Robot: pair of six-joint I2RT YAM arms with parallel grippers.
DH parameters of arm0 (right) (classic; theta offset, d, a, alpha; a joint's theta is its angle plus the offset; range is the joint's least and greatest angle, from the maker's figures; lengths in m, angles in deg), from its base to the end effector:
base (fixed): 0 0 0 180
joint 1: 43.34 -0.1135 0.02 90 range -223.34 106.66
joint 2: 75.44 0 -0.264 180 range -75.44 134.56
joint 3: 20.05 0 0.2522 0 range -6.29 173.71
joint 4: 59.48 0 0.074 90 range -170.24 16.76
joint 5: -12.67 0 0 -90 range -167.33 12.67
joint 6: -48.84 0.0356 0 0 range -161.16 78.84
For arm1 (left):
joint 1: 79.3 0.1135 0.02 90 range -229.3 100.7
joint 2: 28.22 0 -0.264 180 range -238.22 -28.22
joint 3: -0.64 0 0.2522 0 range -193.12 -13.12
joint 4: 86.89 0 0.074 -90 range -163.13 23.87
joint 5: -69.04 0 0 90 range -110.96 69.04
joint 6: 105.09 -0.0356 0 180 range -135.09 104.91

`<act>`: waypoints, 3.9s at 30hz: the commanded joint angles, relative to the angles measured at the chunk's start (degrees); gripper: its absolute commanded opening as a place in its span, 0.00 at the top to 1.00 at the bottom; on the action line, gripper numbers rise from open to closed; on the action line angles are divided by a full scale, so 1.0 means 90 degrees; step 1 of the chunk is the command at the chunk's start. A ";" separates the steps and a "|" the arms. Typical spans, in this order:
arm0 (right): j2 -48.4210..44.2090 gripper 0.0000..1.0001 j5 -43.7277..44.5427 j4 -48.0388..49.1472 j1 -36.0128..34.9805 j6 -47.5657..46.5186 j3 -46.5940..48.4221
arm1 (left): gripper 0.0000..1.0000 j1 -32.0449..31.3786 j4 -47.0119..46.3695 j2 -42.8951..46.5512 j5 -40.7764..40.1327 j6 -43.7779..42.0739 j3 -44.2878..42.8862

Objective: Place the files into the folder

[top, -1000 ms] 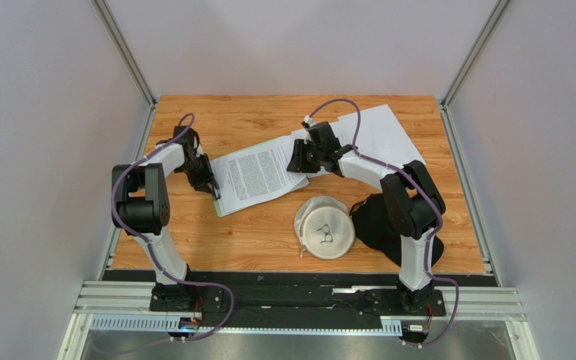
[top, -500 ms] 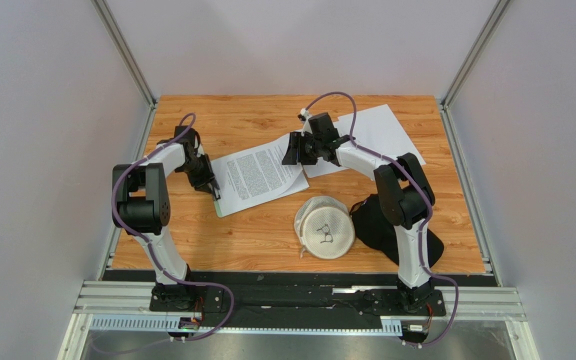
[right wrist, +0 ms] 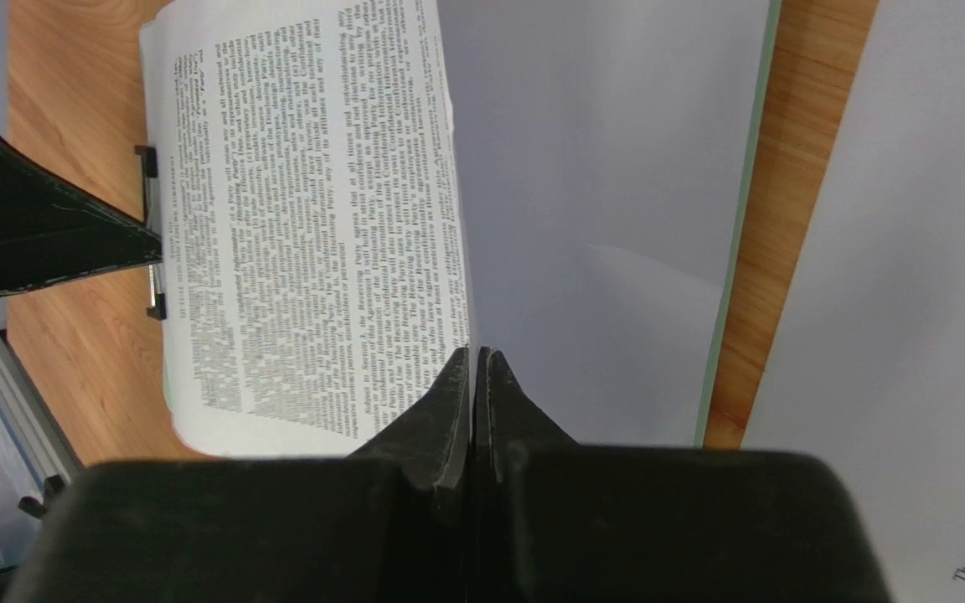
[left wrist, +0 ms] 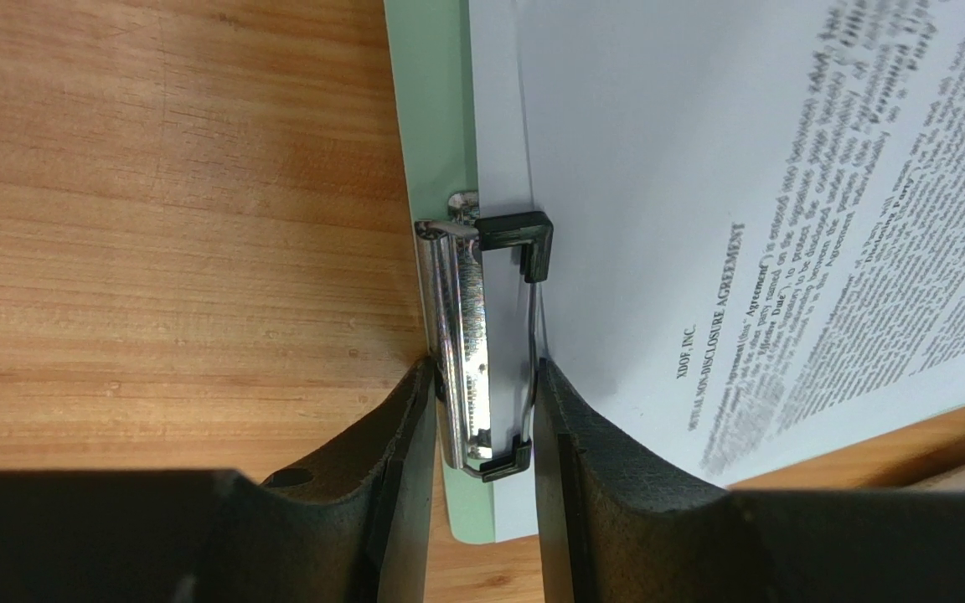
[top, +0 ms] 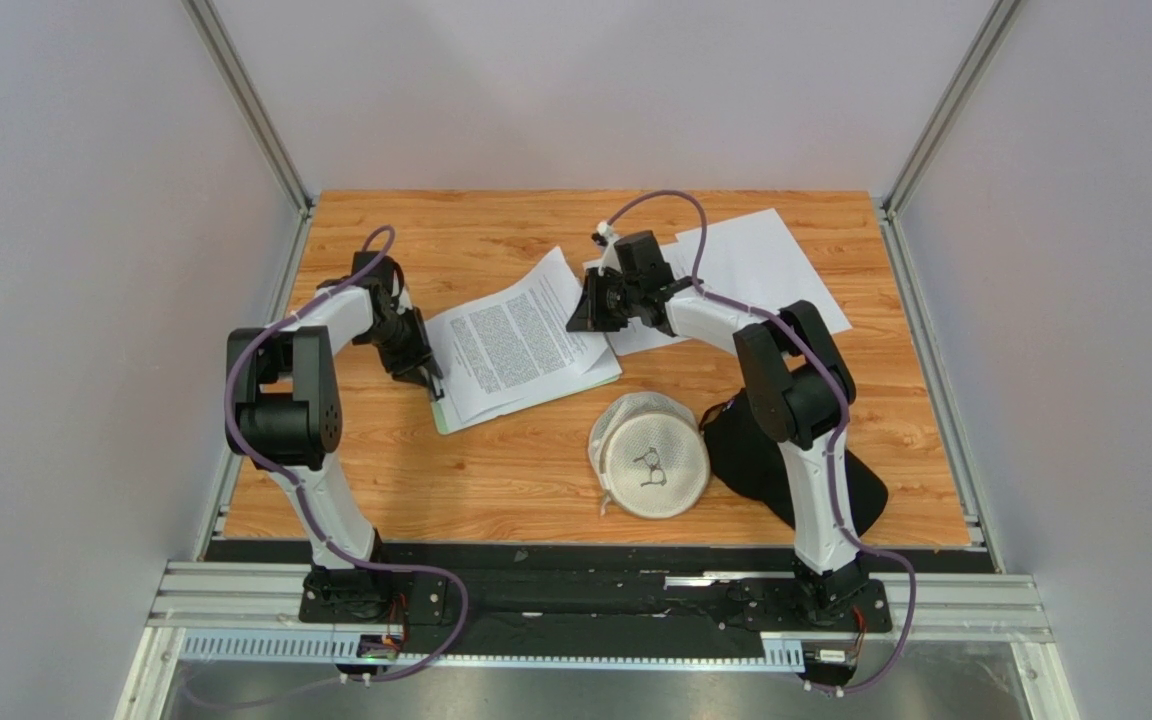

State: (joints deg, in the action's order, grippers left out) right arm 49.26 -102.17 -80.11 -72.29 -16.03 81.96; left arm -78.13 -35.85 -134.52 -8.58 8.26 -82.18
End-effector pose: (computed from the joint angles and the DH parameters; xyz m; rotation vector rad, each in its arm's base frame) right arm 0.4131 0.2456 0.1603 -0.3125 2.4262 0.9554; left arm 0.3545 -0.0004 0.1616 -0.5728 2.8369 -0.3837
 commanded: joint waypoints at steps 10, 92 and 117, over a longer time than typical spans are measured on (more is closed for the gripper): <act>-0.0623 1.00 0.1939 0.0265 -0.0006 -0.0409 -0.0703 | 1.00 0.0095 -0.0851 0.0210 0.0743 0.0159 0.0446; -0.0976 0.22 0.3151 -0.3728 0.1731 -0.0466 0.0985 | 0.32 -0.1283 0.1199 -0.1234 -0.1187 0.0267 -0.2131; -0.2009 0.22 0.3209 -0.3016 0.4056 0.1466 -0.0761 | 0.25 -0.3410 -0.1866 -0.3096 0.0723 0.1358 -0.6735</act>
State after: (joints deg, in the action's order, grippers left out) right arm 37.19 -70.37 -112.51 -35.64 -9.04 77.78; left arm -104.07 -38.45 -148.62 -11.55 10.23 -125.33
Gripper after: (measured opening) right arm 0.778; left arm 0.765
